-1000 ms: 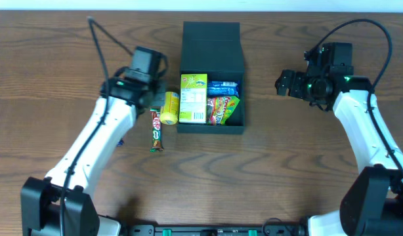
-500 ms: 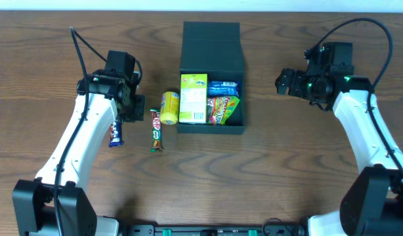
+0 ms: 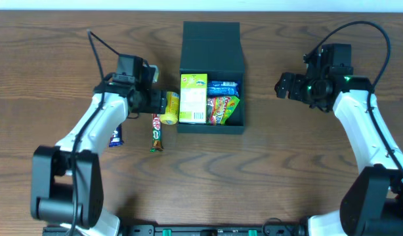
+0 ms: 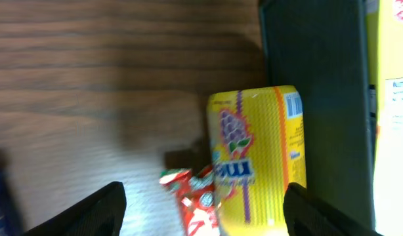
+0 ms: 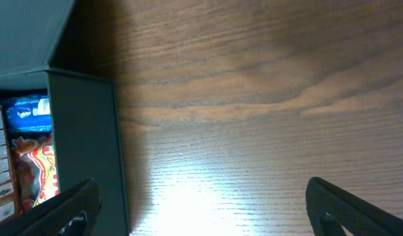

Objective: Pack container
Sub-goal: 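Move the left gripper to the yellow candy can and grasp it, then carry the yellow can into the green box and release it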

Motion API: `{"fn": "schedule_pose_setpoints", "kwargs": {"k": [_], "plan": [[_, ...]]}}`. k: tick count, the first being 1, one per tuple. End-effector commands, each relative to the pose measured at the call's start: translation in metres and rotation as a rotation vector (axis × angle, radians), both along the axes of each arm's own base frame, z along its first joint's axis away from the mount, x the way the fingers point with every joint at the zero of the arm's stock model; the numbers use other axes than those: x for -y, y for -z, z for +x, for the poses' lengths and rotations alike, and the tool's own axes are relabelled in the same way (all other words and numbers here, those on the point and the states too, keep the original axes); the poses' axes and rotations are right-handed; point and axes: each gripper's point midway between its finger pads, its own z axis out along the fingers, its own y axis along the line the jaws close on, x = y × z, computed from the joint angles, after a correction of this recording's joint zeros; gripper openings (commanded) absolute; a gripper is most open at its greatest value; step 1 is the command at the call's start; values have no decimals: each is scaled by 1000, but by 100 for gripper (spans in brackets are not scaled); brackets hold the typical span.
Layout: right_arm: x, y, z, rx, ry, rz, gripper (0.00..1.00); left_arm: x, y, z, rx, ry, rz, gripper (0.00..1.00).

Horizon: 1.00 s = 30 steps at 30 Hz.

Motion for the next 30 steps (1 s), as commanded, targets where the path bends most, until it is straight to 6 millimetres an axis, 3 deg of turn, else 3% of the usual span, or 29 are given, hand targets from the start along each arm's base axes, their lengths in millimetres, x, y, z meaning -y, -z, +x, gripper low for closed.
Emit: {"fn": "schedule_pose_setpoints", "kwargs": {"k": [1,12,18,22,26,30], "plan": [[2,-6,1,10,8,5,99,16,13,-4,-25,56,-25,77],[2,-5,-1,0,9,6,99,41,53,-14,-89,157,5,72],[2,-5,-1,0,9,6,99,38,52,-9,-75,147,23,62],[2,-5,-1,1,9,5,99,40,45,-3,-57,143,18,57],[2,-5,-1,1,8,5,99,44,16,20,-6,134,15,56],[2,-5,-1,1,8,5,99,35,-15,44,54,98,87,53]]}}
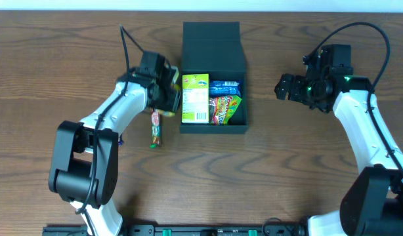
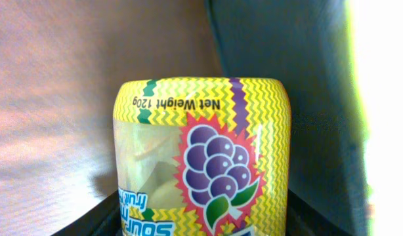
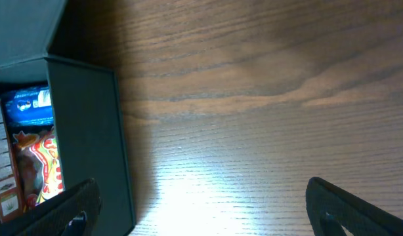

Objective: Pack container
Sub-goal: 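Carry the yellow can into the green box and release it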

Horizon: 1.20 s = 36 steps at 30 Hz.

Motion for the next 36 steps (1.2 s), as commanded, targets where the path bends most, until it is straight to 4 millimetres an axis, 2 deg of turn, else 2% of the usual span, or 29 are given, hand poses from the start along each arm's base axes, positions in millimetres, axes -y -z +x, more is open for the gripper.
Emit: {"fn": "schedule_pose_setpoints", "kwargs": {"k": [1,4,8,11,15,19,23,27,30,33,36], "plan": [[2,-7,3,18,9,4,99,-7,-35,29,96,-35,61,52],[2,-7,3,18,9,5,99,-14,-61,43,129,-90,98,50],[2,-7,3,18,9,4,99,-11,-89,52,149,-138,67,49],[2,-7,3,18,9,4,99,-11,-95,49,131,-152,61,49],[2,-7,4,22,9,4,99,-2,-91,35,65,-121,12,49],[3,-9,7,38,8,3,99,0,-91,34,50,-151,-9,48],[3,-11,11,56,9,1,99,22,-97,33,22,-171,-127,46],[10,-10,11,54,28,-36,99,68,-108,30,42,-148,-211,46],[17,-8,10,46,51,-65,99,112,-117,20,62,-110,-260,47],[26,-7,8,34,79,-87,99,140,-118,8,50,-114,-282,45],[32,-6,6,23,93,-93,99,153,-115,1,70,-115,-248,44]]}}
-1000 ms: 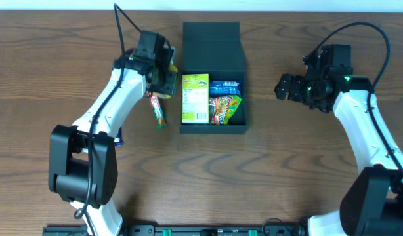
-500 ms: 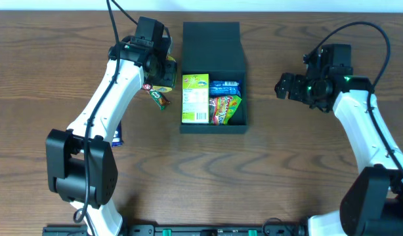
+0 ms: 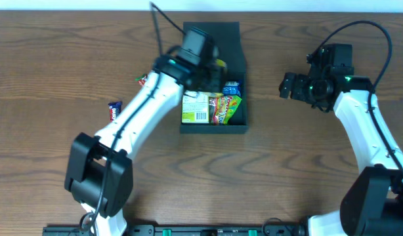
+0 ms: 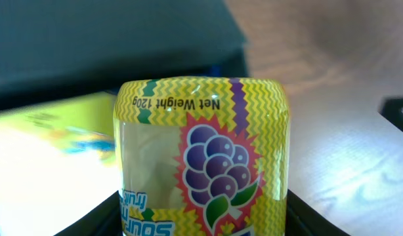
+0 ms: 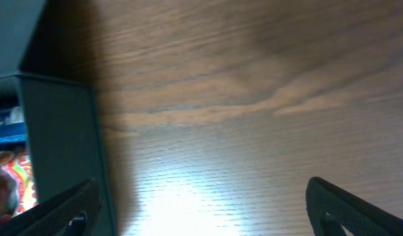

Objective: Pack container
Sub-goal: 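Carry the yellow can into the green box and release it, then move the left gripper to the red KitKat bar and grasp it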

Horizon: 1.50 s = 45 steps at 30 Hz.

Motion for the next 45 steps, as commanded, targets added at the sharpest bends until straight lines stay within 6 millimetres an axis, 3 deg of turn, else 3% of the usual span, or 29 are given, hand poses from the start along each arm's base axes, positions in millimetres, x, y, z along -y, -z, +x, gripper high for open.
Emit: {"fn": "schedule_pose_setpoints", "kwargs": {"k": [1,7,11,20,21,24,26,29,33,36,40,43,45], "plan": [[16,-6,1,8,51,-27,99,13,-9,2,25,-47,-6,45],[29,-5,-2,0,84,-27,99,43,14,-17,-12,-11,22,46],[30,-3,-5,-14,86,-26,99,55,29,-18,-36,-15,14,46],[30,-1,-9,-33,76,-29,99,55,37,-18,-78,-85,5,45],[30,-1,-9,-33,76,-29,99,56,37,-19,-78,-84,3,49],[30,-1,-9,-33,76,-29,99,58,36,-20,-85,-78,-8,72],[30,-1,-9,-33,76,-29,99,58,35,-20,-84,-77,-10,78],[30,-1,-9,-32,76,-29,99,59,29,-20,-75,-75,-17,85],[30,-1,-9,-33,77,-29,99,58,-1,-13,14,-30,-28,86],[30,-1,-9,-32,77,-29,99,33,-48,1,170,-85,39,90],[30,-2,-8,-30,76,-29,99,-37,-97,11,330,-286,215,93],[27,-3,-6,-20,69,-23,99,-95,-115,7,349,-403,329,94],[24,-4,-4,-11,62,-23,99,-131,-115,3,307,-457,384,94]]}}
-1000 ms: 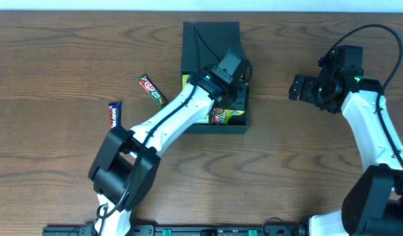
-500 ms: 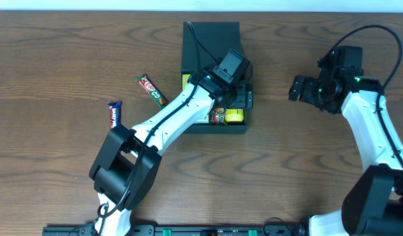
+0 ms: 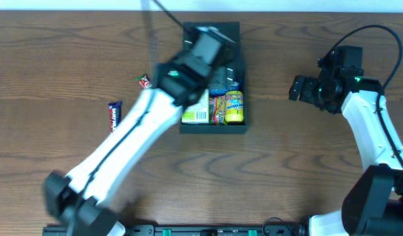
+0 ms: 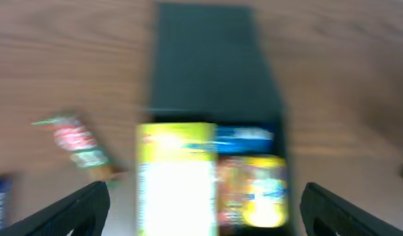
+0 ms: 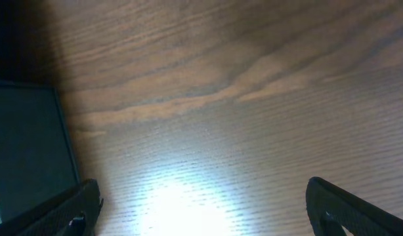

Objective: Pack container
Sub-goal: 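Move the left gripper to the red KitKat bar and grasp it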

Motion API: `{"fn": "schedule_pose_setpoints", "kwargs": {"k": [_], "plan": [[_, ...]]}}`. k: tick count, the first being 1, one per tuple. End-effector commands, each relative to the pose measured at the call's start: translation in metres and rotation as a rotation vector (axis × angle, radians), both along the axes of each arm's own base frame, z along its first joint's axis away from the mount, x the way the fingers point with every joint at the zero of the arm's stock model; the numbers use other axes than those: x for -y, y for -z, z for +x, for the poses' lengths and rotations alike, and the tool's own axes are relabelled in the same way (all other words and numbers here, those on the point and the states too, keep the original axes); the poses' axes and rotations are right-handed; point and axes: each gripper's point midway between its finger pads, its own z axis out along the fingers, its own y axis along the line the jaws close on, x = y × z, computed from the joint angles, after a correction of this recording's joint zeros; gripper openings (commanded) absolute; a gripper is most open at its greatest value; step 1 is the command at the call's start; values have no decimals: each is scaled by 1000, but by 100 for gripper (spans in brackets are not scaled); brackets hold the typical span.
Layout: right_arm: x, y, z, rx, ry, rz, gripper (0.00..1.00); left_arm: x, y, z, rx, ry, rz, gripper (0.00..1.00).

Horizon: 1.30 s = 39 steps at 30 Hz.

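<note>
The black container stands open at mid-table, its lid folded back. Inside lie a yellow-green carton, a colourful packet, a blue packet and the yellow grape-sweets jar, which sits at the front right. In the left wrist view, blurred, the jar lies beside the carton. My left gripper hangs open high above the container, nothing between its fingers; overhead it is a blur. My right gripper is open over bare wood to the right.
A red-and-green candy bar and a blue bar lie loose on the wood left of the container. The same red-and-green bar shows in the left wrist view. A corner of the container wall shows at the right wrist's left.
The left gripper held the yellow jar over the container; now the jar lies inside at the front right, and the gripper is open and higher. The right arm has shifted slightly right.
The left gripper stood open around the yellow jar lying on the table beside the container's left wall. Then it was shut on the jar, then held it over the container. The jar now rests inside, released. The two loose bars lie farther back than at first.
</note>
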Motion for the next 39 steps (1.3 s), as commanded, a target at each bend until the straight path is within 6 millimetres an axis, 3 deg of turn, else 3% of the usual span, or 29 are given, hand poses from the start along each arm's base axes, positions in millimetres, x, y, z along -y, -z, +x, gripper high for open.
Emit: {"fn": "schedule_pose_setpoints", "kwargs": {"k": [1,8,11,13,18,21,25,29,39], "plan": [[-3,-8,6,31,-8,-2,99,-79,-6,8,1,-185,141,94],[-23,-13,16,73,-61,-2,99,-200,34,-18,-287,-462,99,95],[-29,-13,18,84,-76,-2,99,-218,54,-24,-351,-504,49,97],[-33,-13,21,92,-86,-2,99,-213,72,-22,-382,-490,-32,98],[-40,0,22,62,-96,6,99,-170,106,3,-351,-475,-279,95],[-41,8,21,38,-100,14,99,-144,125,20,-329,-503,-316,95],[-42,9,20,33,-101,15,99,-126,155,26,-367,-535,-301,96],[-42,10,16,16,-100,16,99,-126,187,25,-427,-591,-270,97],[-42,12,13,4,-101,17,99,-126,219,36,-444,-593,-256,95]]}}
